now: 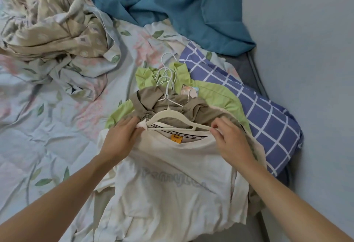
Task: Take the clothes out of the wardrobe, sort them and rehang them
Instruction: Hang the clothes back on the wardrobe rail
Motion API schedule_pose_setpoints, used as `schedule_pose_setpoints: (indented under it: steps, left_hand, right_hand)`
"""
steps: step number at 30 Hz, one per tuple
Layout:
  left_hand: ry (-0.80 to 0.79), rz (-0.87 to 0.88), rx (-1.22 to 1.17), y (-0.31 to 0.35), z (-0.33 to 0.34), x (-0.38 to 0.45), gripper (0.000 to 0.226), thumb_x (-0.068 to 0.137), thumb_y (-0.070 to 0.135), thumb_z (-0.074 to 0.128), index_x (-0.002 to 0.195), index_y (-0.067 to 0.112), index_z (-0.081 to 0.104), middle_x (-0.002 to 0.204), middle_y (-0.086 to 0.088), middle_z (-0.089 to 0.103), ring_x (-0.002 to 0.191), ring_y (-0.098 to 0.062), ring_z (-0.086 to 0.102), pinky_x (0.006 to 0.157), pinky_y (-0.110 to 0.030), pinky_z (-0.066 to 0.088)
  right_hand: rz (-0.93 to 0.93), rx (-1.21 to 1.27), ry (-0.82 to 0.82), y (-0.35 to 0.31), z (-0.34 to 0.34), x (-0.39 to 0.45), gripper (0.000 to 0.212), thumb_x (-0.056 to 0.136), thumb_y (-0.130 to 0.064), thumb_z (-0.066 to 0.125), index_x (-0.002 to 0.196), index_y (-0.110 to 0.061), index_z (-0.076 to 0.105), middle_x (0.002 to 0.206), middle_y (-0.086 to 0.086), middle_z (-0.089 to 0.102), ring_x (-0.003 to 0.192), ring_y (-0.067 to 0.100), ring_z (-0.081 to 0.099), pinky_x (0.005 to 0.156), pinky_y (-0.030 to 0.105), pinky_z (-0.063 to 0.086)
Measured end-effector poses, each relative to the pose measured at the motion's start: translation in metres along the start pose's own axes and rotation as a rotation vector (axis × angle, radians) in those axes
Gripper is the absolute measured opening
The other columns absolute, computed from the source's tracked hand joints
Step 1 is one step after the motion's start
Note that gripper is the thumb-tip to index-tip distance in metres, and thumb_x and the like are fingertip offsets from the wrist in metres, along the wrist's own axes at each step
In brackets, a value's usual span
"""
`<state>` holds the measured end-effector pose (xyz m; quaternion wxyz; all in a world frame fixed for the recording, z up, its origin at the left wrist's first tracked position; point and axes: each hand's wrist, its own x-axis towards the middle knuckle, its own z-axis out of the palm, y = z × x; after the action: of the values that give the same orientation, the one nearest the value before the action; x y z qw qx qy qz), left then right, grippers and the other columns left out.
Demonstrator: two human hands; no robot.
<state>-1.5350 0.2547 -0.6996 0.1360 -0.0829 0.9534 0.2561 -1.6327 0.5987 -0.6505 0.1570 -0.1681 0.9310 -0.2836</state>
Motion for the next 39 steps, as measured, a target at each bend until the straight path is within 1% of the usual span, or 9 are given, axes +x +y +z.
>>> schedule_pose_setpoints:
  steps: [4,9,12,16,20,26,30,34,39]
  left_hand:
    - [0.059,0.130,0.031,0.006,-0.006,-0.003,0.037,0.110,0.052,0.032,0.094,0.022,0.048,0.089,0.013,0.050,0.085,-0.024,0.054,0.068,-0.039,0.040]
    - [0.120,0.156,0.018,0.004,-0.006,0.010,0.035,0.109,0.049,0.036,0.098,0.021,0.053,0.091,0.015,0.040,0.086,-0.026,0.053,0.068,-0.040,0.043]
    - [0.123,0.088,0.054,0.001,-0.004,0.021,0.036,0.107,0.048,0.045,0.102,0.016,0.063,0.100,0.003,0.047,0.096,-0.029,0.050,0.075,-0.041,0.044]
    - [0.002,-0.060,0.023,-0.003,0.000,0.037,0.023,0.098,0.035,0.071,0.117,0.023,0.075,0.138,-0.014,0.051,0.129,-0.039,0.048,0.105,-0.048,0.044]
    - [-0.112,-0.150,-0.059,-0.010,0.004,0.048,0.031,0.096,0.040,0.073,0.124,0.028,0.073,0.117,-0.005,0.051,0.121,-0.032,0.053,0.096,-0.037,0.044]
    - [-0.054,-0.050,-0.158,-0.019,0.002,0.037,0.043,0.083,0.060,0.056,0.093,0.021,0.072,0.100,0.001,0.047,0.101,-0.025,0.049,0.083,-0.037,0.038]
    - [-0.003,-0.057,-0.385,-0.016,-0.011,0.014,0.030,0.079,0.055,0.067,0.074,0.025,0.065,0.098,0.002,0.054,0.094,-0.020,0.057,0.081,-0.043,0.047]
    - [0.035,-0.017,-0.457,-0.006,-0.041,-0.024,0.026,0.082,0.048,0.071,0.073,0.026,0.060,0.092,0.000,0.052,0.086,-0.024,0.059,0.076,-0.048,0.049]
    - [0.074,-0.009,-0.486,0.031,-0.105,-0.102,0.023,0.083,0.046,0.070,0.072,0.032,0.055,0.088,0.004,0.043,0.079,-0.019,0.051,0.071,-0.038,0.042]
  right_hand:
    - [0.101,0.114,0.020,0.010,-0.008,-0.002,0.015,0.099,-0.011,0.063,0.088,-0.021,0.060,0.096,-0.008,0.054,0.086,0.011,0.056,0.073,0.038,0.052]
    - [0.042,0.113,0.018,0.004,-0.007,0.013,0.009,0.097,-0.020,0.068,0.091,-0.022,0.063,0.096,-0.010,0.057,0.091,0.013,0.056,0.078,0.035,0.050]
    - [0.009,-0.059,0.024,0.006,-0.007,0.028,0.013,0.094,-0.027,0.074,0.088,-0.019,0.066,0.099,-0.010,0.053,0.099,0.015,0.049,0.085,0.035,0.046]
    - [0.004,-0.213,-0.038,0.007,0.000,0.034,0.017,0.089,-0.034,0.080,0.085,-0.023,0.066,0.117,-0.009,0.055,0.114,0.019,0.045,0.099,0.039,0.041]
    - [0.045,-0.247,-0.102,0.003,0.003,0.039,0.022,0.089,-0.036,0.078,0.079,-0.024,0.062,0.108,-0.009,0.055,0.107,0.020,0.045,0.101,0.042,0.040]
    - [-0.011,-0.225,-0.172,-0.010,0.009,0.036,0.036,0.091,-0.041,0.071,0.076,-0.026,0.042,0.097,-0.006,0.049,0.097,0.022,0.045,0.092,0.041,0.041]
    - [0.047,-0.186,-0.176,-0.016,0.003,0.028,0.039,0.093,-0.046,0.068,0.073,-0.028,0.040,0.081,-0.008,0.053,0.083,0.020,0.049,0.088,0.044,0.042]
    - [0.053,-0.084,-0.129,-0.044,-0.018,0.002,0.040,0.089,-0.047,0.072,0.074,-0.026,0.042,0.073,-0.007,0.051,0.069,0.015,0.050,0.064,0.041,0.039]
    - [0.133,-0.019,-0.066,-0.110,-0.070,-0.051,0.040,0.085,-0.045,0.078,0.077,-0.031,0.042,0.072,-0.009,0.055,0.070,0.010,0.052,0.064,0.039,0.046]
